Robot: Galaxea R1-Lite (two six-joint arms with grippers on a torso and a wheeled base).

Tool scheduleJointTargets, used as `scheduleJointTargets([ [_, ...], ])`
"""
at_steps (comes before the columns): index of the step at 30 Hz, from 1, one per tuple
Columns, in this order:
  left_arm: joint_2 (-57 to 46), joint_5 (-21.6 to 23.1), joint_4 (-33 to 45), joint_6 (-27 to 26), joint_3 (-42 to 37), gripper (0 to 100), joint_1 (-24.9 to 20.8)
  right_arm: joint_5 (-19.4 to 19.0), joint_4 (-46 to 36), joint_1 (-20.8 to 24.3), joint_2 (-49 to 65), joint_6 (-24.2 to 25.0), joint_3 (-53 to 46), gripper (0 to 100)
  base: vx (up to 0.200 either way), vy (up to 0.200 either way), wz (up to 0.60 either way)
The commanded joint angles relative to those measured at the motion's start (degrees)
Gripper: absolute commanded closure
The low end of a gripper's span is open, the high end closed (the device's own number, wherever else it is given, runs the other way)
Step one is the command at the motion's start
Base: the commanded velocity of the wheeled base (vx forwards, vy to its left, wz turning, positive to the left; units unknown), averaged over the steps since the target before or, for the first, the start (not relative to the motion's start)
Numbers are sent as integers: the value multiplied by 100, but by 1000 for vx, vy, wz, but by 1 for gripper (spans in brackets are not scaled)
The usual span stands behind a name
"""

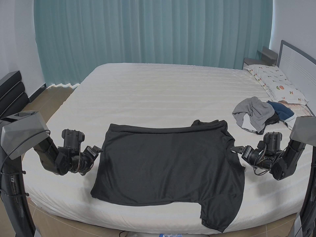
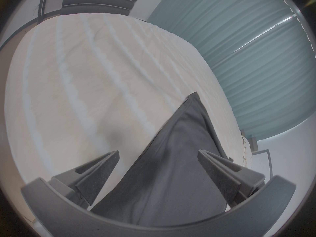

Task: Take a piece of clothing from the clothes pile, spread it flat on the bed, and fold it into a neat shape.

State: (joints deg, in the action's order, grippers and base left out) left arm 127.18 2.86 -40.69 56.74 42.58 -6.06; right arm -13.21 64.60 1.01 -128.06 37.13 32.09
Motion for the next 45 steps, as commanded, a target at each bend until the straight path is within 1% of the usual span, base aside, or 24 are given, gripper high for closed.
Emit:
scheduleJointTargets([
  [1,-721,188,-1099,13,-1604,0,-449,-401,484,92,343,321,-1266,0,0,0,0],
  [2,-721,188,-1099,13,-1604,0,-449,-401,484,92,343,321,-1266,0,0,0,0],
  [3,-669,241,-1398,22,-1868,0,-519,-436,738,215,317,365,-1609,0,0,0,0],
  [4,-660,267,-1442,13,-1903,0,-519,-507,844,250,282,418,-1714,0,0,0,0],
  [7,-625,276,-1450,13,-1920,0,-519,-665,1037,303,132,664,-1846,0,-133,0,0],
  [8,-572,276,-1450,4,-1964,0,-519,-744,1266,312,-17,848,-1890,0,-200,0,0],
  [10,-572,258,-1459,-22,-2017,0,-510,-735,1565,303,-158,980,-1952,0,-200,0,0],
  [16,-528,206,-1459,-40,-2070,0,-510,-753,2250,294,-316,1024,-2365,0,-200,0,0],
  [20,-510,206,-1459,-57,-2061,0,-493,-753,2285,286,-316,1033,-2426,0,0,0,0],
  [23,-370,153,-1459,-180,-1999,0,-528,-753,2285,277,-333,1033,-2426,0,0,0,0],
  [28,-115,-181,-1450,-207,-1745,0,-563,-744,2294,312,-395,1033,-2426,0,0,0,0],
  [33,78,-383,-1398,-207,-1402,0,-598,-744,2294,312,-395,1033,-2426,0,0,0,0],
  [38,201,-410,-1398,-224,-1200,0,-598,-744,2338,312,-395,1033,-2426,0,0,0,0],
  [42,377,-629,-1389,-400,-1041,0,-669,-735,2408,321,-430,1033,-2435,0,0,0,0],
  [43,404,-673,-1389,-479,-1041,100,-669,-726,2408,321,-430,1033,-2435,0,0,0,0],
  [45,448,-744,-1389,-585,-1050,100,-686,-726,2408,321,-430,1024,-2461,0,0,0,0],
])
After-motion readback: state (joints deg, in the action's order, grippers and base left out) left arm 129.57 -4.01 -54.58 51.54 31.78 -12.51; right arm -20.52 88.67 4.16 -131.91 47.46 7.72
